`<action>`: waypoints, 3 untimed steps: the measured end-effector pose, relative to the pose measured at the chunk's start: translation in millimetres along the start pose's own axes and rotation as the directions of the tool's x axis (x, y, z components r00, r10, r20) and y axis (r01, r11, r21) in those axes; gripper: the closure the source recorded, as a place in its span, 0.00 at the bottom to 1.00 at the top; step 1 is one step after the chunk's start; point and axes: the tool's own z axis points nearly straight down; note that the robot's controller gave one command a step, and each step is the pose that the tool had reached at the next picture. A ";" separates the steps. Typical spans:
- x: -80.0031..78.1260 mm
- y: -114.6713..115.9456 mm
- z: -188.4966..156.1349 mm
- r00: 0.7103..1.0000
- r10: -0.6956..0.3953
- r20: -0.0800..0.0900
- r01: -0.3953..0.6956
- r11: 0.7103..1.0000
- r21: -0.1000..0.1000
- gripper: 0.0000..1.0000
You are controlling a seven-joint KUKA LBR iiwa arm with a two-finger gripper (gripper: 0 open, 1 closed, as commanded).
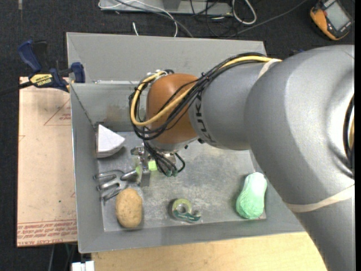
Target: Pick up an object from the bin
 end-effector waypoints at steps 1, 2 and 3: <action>2.4 -0.2 -34.1 1.000 0.001 -0.009 -0.001 1.000 0.002 1.00; -0.8 0.8 -70.6 1.000 0.002 -0.001 -0.002 1.000 0.000 1.00; -1.5 1.4 -108.0 1.000 0.002 -0.001 -0.002 1.000 0.000 1.00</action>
Offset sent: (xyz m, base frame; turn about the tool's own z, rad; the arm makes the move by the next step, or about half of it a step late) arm -0.0001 0.0003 0.0844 0.0031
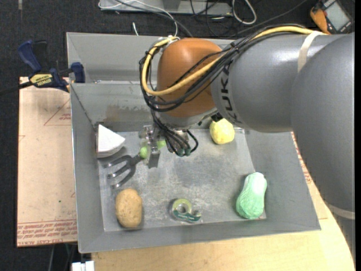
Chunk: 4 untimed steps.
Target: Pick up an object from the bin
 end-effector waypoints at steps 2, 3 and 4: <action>-1.9 0.5 -15.7 1.000 0.000 0.007 0.000 1.000 -0.001 1.00; -2.1 0.7 -18.9 1.000 0.001 0.008 0.000 1.000 -0.002 1.00; -2.2 1.1 -42.8 1.000 0.001 0.006 -0.001 1.000 -0.002 1.00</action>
Offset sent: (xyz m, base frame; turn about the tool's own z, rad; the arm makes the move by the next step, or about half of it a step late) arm 0.0012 0.0005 0.0152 -0.0002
